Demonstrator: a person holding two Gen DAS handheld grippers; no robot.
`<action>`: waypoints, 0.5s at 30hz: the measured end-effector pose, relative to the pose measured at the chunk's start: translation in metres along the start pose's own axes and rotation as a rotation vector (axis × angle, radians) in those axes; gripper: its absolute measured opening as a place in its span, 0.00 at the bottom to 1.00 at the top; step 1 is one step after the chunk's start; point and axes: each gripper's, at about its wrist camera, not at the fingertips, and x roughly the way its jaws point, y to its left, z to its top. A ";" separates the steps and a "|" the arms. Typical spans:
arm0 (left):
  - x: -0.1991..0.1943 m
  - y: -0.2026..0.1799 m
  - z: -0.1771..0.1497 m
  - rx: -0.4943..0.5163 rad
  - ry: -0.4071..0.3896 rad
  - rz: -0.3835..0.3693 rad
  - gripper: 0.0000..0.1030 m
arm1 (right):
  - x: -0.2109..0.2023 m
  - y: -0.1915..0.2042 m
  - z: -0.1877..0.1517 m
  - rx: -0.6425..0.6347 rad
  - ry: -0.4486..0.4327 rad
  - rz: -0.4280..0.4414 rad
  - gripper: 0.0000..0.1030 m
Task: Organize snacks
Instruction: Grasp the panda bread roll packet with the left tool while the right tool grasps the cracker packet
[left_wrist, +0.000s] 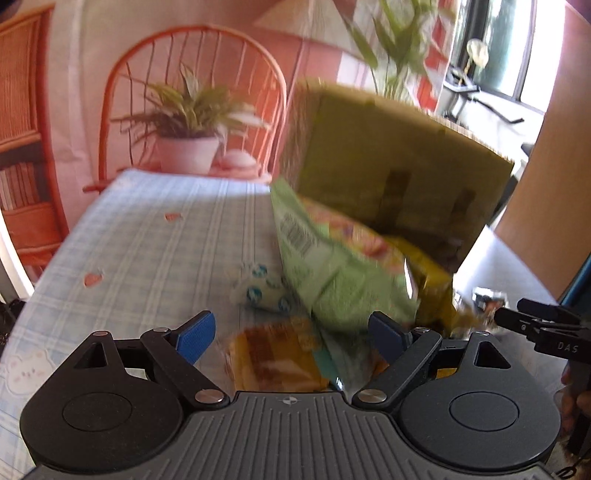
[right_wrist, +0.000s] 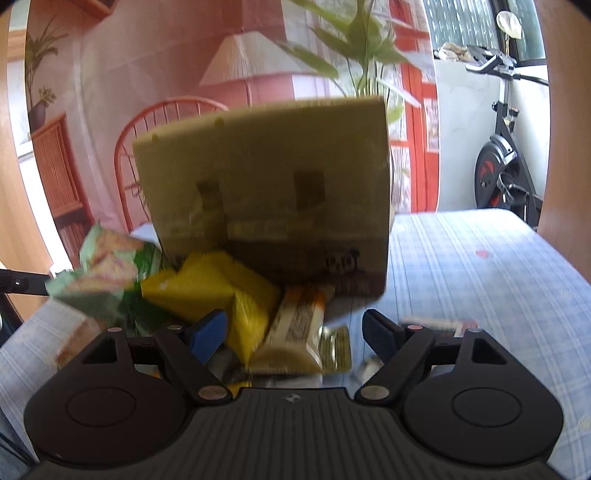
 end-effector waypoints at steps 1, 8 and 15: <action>0.004 0.000 -0.004 -0.002 0.011 0.004 0.89 | 0.001 0.000 -0.004 -0.007 0.010 -0.003 0.80; 0.025 0.002 -0.025 -0.045 0.073 0.007 0.89 | 0.008 0.014 -0.036 -0.131 0.083 -0.030 0.80; 0.027 0.003 -0.030 -0.039 0.082 0.030 0.89 | 0.018 0.012 -0.052 -0.131 0.114 -0.054 0.79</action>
